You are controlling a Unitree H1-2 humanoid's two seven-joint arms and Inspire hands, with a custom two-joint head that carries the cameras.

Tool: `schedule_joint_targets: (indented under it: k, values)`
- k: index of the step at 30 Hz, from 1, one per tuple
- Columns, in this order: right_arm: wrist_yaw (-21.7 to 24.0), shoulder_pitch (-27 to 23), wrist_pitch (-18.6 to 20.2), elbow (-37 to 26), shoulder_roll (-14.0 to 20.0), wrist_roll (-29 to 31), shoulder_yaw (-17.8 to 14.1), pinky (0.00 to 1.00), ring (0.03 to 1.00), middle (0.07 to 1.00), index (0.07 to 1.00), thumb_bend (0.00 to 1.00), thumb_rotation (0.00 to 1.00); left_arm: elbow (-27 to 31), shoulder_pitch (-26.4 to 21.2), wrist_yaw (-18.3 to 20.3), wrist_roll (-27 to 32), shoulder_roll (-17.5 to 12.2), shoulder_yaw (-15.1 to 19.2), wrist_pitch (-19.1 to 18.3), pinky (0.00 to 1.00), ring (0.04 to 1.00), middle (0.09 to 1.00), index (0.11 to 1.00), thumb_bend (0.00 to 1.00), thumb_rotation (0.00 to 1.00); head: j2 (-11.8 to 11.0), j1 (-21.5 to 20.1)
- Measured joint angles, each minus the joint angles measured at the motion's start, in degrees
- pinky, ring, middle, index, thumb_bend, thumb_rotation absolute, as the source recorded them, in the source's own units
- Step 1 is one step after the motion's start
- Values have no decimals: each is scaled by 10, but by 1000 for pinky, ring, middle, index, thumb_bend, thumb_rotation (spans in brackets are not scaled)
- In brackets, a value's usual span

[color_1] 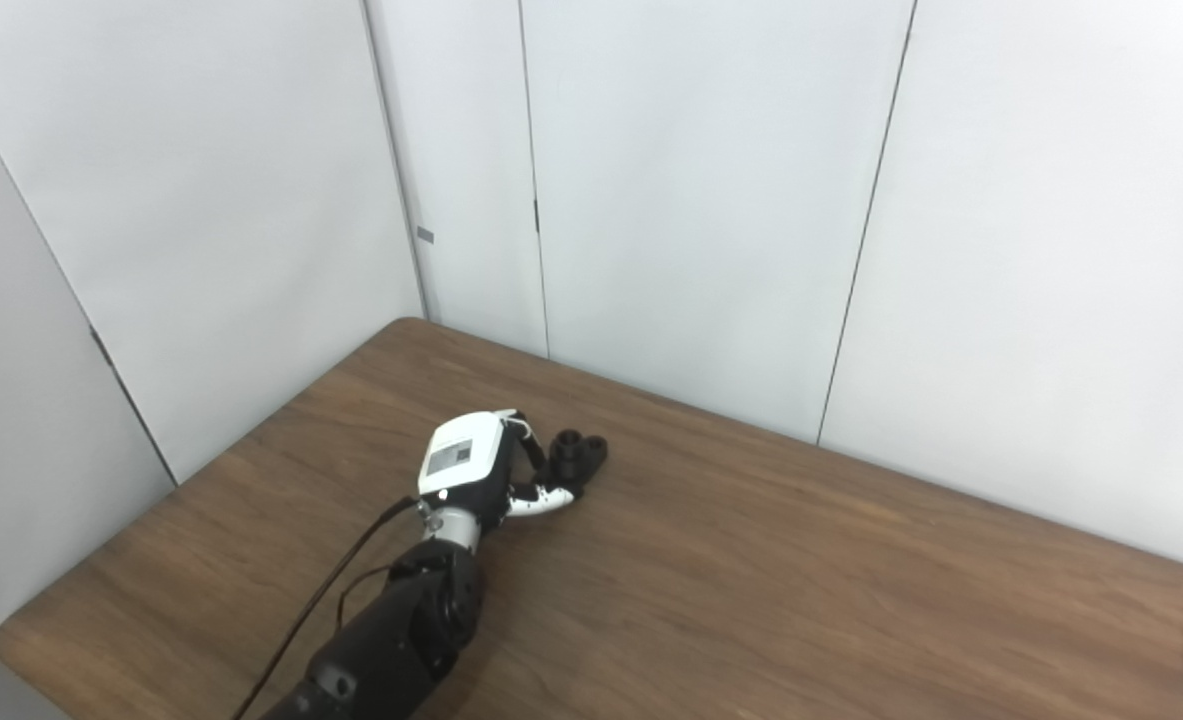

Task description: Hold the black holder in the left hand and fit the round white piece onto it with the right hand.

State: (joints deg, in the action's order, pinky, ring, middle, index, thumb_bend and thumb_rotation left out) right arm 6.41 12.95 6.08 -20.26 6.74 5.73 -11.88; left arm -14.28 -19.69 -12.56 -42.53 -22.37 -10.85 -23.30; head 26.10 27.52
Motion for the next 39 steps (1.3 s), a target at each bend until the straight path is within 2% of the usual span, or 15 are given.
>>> schedule_joint_targets:
  k: [2,5,8,17,22,27,29,30,33,39]
  values:
    - [0,-1,-2,0,0,-1,3,764,903,912,873,461,672,18,1,24,0,-5,-11,0,877,915,881,482,520,49,-1,-2]
    - [-7,-2,-22,2,-1,-10,8,721,875,892,861,456,672,55,6,67,0,-9,-30,-1,920,940,892,483,519,48,2,-22]
    - [-23,-3,-24,1,-3,-26,19,665,842,871,852,476,684,83,7,102,3,-9,-47,5,989,959,901,484,519,47,4,-73]
    - [-56,-6,-46,1,-6,-59,44,541,746,806,803,510,697,151,20,178,10,-11,-93,82,1000,999,932,482,518,47,10,-106]
    - [-72,-7,-47,-1,-7,-66,54,537,731,784,780,485,658,174,27,200,2,-10,-122,135,1000,1000,943,482,517,49,15,-124]
    - [-86,-8,-47,-11,-8,-80,63,518,719,769,765,482,649,194,31,224,-5,-8,-139,161,1000,1000,944,482,517,52,24,-157]
    - [-84,-8,-47,-11,-8,-67,66,598,787,819,809,385,594,199,33,233,-6,-6,-141,165,1000,1000,943,482,517,52,26,-168]
    - [-81,-9,-48,-11,-8,-57,68,614,800,823,813,368,578,205,35,239,-6,-6,-142,169,1000,1000,942,482,517,51,28,-174]
    - [-73,-9,-63,-10,-8,-38,74,634,811,816,798,407,552,212,42,247,-4,-6,-146,196,1000,1000,942,482,517,51,32,-181]
    - [-75,-10,-69,1,-8,-46,76,611,787,794,785,484,528,217,51,258,-3,-6,-146,229,1000,1000,939,482,515,54,40,-203]
